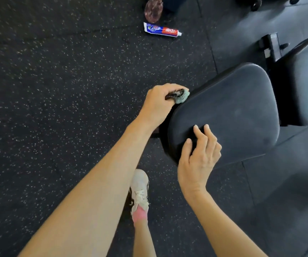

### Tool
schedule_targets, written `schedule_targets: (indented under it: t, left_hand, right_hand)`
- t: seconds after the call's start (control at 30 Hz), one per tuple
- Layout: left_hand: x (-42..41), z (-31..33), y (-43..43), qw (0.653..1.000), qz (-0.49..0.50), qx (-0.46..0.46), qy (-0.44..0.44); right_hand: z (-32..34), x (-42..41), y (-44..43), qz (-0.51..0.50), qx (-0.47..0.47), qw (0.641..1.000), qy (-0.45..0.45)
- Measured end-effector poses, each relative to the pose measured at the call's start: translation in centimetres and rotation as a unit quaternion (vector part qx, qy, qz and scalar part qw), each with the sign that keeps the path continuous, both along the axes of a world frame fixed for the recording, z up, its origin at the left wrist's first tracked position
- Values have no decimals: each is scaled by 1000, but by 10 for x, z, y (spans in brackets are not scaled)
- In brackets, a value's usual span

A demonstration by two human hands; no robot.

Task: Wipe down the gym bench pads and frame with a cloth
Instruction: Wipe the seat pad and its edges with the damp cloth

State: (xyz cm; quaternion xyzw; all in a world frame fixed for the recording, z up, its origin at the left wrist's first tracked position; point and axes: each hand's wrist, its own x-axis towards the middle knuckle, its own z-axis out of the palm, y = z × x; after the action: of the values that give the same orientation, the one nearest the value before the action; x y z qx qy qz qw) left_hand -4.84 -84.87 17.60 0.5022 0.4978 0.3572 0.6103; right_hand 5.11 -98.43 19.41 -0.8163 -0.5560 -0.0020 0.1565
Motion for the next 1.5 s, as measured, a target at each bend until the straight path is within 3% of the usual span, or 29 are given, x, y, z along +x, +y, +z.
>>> schedule_targets:
  t: [0.1, 0.23, 0.4, 0.53, 0.73, 1.0, 1.17, 1.23, 1.33, 1.4, 1.5]
  left_hand:
    - [30, 5, 38, 997, -73, 12, -19]
    - [43, 2, 61, 996, -69, -31, -52]
    - [-6, -4, 36, 995, -81, -64, -12]
    - [-26, 9, 6, 986, -73, -132, -66]
    - [21, 8, 50, 991, -99, -85, 2]
    - [113, 8, 125, 985, -169, -22, 13]
    - [107, 1, 132, 992, -27, -109, -52]
    - [85, -3, 127, 990, -61, -121, -27]
    - [38, -1, 113, 977, -193, -95, 3]
    - [16, 2, 100, 962, -266, -63, 10]
    - [15, 1, 91, 957, -282, -65, 24]
  right_hand:
    - [5, 2, 1, 6, -7, 1000, -15]
    - [13, 3, 10, -13, -12, 1000, 0]
    - [22, 3, 33, -81, 14, 997, 8]
    - [26, 7, 58, -121, 0, 992, 32]
    - [32, 7, 91, -166, -54, 981, 84]
    - [34, 11, 118, -176, -75, 977, 89]
    - [33, 18, 131, -282, -61, 956, 59]
    - [34, 16, 142, -349, -24, 935, 54]
    - [29, 13, 154, -432, -8, 899, 62]
    - [28, 7, 161, -452, -9, 890, 59]
    - [30, 2, 167, -455, -6, 888, 66]
